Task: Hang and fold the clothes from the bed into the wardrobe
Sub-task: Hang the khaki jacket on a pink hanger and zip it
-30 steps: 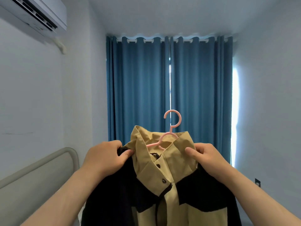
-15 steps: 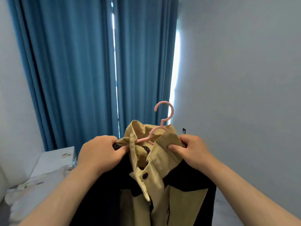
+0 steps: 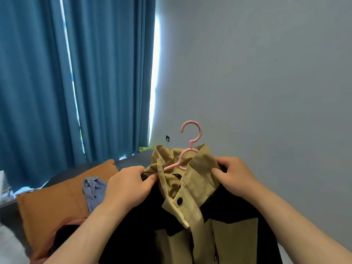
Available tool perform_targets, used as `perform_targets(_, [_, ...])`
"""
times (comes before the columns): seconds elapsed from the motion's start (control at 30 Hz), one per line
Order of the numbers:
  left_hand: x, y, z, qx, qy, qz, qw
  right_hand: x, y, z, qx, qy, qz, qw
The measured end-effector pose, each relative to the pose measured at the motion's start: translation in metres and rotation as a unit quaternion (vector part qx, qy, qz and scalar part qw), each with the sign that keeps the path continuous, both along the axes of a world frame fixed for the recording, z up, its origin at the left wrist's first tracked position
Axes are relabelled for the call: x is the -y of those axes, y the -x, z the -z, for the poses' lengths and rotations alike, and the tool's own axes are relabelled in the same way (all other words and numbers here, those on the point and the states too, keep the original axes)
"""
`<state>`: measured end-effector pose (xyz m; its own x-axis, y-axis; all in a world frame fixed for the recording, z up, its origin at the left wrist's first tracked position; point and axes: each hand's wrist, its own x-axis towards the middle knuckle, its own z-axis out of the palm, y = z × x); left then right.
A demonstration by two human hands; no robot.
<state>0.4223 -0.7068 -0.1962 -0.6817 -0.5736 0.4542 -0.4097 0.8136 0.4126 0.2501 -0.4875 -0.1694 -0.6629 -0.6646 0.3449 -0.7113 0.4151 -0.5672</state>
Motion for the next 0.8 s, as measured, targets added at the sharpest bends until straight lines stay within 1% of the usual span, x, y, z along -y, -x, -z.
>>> perform_targets(0.1, [-0.008, 0.033, 0.018, 0.001, -0.021, 0.013, 1.0, -0.009, 0.03, 0.011, 0.006, 0.003, 0.008, 1.0])
perform_targets(0.2, [-0.015, 0.076, 0.042, 0.013, -0.019, 0.012, 1.0, -0.016, 0.068, 0.031, 0.021, 0.002, 0.013, 1.0])
perform_targets(0.4, [-0.042, 0.181, 0.08, 0.052, 0.009, -0.039, 0.998, -0.027, 0.19, 0.079, 0.06, -0.007, -0.013, 0.998])
perform_targets(0.6, [-0.081, 0.301, 0.093, 0.089, 0.039, -0.102, 0.99, -0.054, 0.326, 0.109, 0.145, -0.001, -0.056, 0.988])
perform_targets(0.8, [-0.127, 0.375, 0.099, 0.086, 0.012, -0.097, 0.991, -0.092, 0.409, 0.112, 0.184, -0.018, -0.073, 0.98])
